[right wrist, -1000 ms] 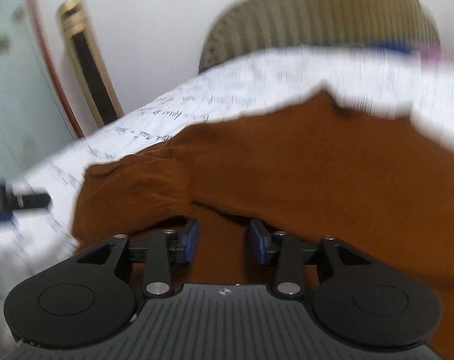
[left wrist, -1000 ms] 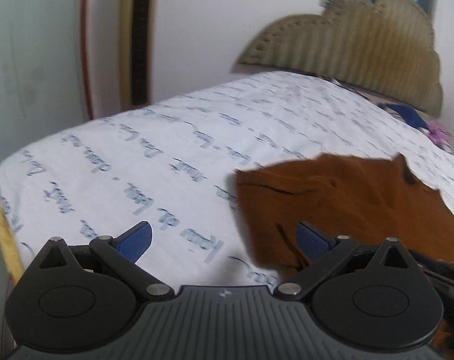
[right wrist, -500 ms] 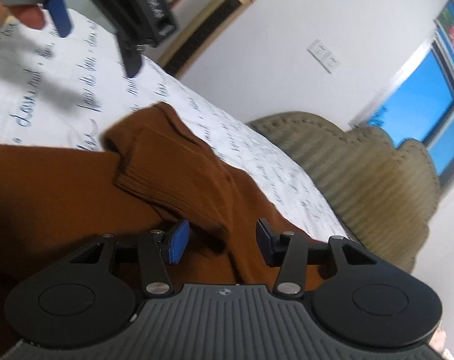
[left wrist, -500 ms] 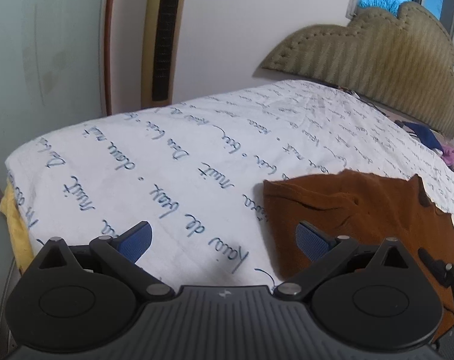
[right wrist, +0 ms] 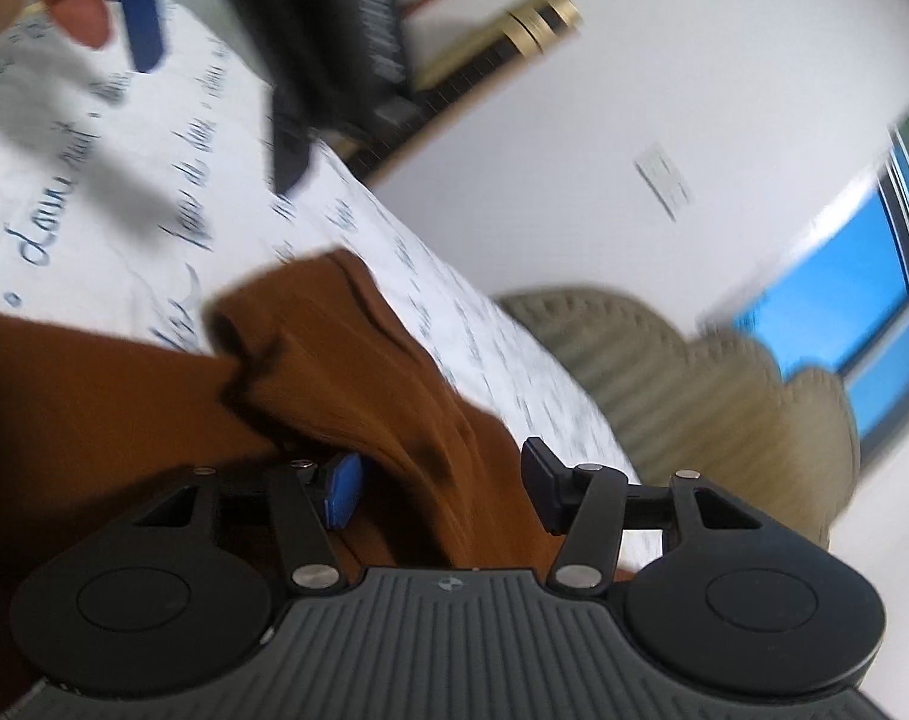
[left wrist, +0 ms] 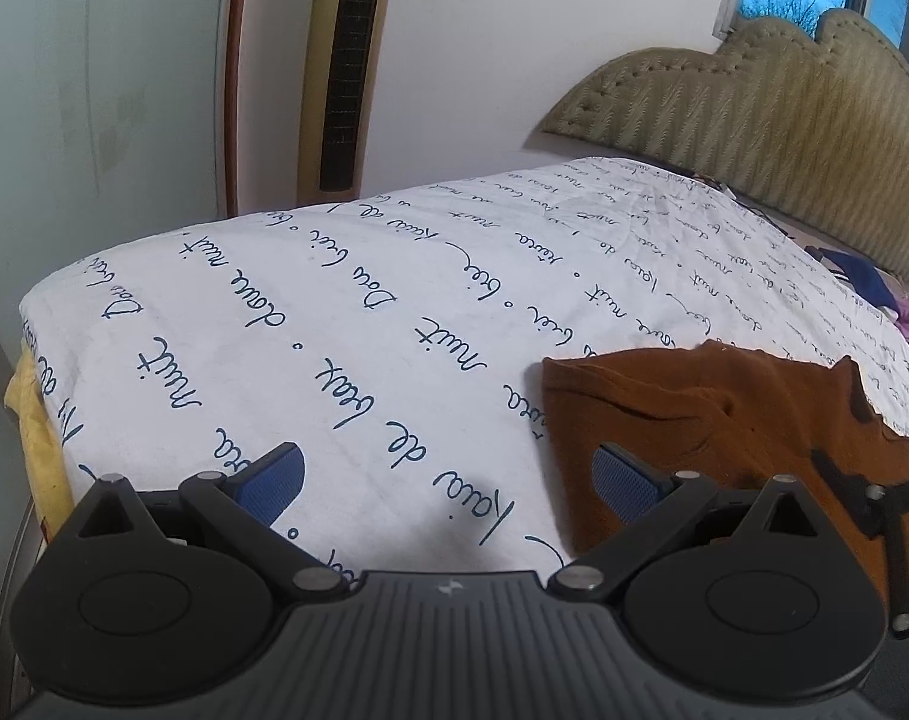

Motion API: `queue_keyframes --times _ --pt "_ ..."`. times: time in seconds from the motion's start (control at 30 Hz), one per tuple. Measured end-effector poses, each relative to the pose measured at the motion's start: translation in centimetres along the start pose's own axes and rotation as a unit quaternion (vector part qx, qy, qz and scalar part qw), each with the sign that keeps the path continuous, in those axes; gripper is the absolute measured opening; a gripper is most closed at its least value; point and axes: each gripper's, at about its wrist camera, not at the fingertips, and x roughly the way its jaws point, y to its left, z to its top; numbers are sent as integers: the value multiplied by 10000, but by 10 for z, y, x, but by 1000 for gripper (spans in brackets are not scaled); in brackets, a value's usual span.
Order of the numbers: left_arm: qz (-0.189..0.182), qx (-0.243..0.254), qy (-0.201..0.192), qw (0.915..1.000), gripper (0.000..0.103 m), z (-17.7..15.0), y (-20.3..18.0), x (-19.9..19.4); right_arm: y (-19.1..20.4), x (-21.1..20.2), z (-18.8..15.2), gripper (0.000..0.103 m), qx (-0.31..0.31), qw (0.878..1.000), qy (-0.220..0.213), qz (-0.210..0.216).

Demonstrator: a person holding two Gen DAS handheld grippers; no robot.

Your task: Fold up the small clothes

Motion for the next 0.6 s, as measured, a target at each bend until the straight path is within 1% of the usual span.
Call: queue_keyframes --times 0.03,0.1,0.13,0.17,0.27,0.3,0.33,0.37,0.4,0.5,0.57,0.6 --pt "-1 17 3 10000 103 0 -1 0 4 1 3 54 -97 9999 -95 19" --pt "-3 71 13 10000 103 -1 -4 0 7 4 9 32 -152 9997 -176 110" --pt "-13 98 16 10000 103 -1 -6 0 5 6 11 2 -64 9998 -115 149" --pt "-32 122 13 9999 103 -1 -7 0 1 7 14 5 99 9997 -76 213" --pt "-66 170 -14 9998 103 0 -12 0 -28 7 10 5 997 9940 -13 443" --pt "-88 187 -7 9998 103 1 -14 1 -42 6 6 5 1400 9890 17 482" --pt "-126 217 13 9997 103 2 -17 2 -58 6 1 5 1856 9813 52 510" --pt "-180 276 34 9995 103 2 -21 3 -73 6 -4 5 2269 9725 74 520" --pt "-211 336 30 9992 103 2 -25 4 -90 6 -11 5 2712 9610 79 534" --pt "-294 622 31 9976 103 0 -42 6 -139 9 -35 5 3913 9180 89 643" --pt "-390 804 61 9960 103 -3 -54 7 -162 11 -50 6 4479 8910 129 729" --pt "-449 882 84 9951 103 -5 -59 8 -171 14 -56 6 4692 8794 154 786"
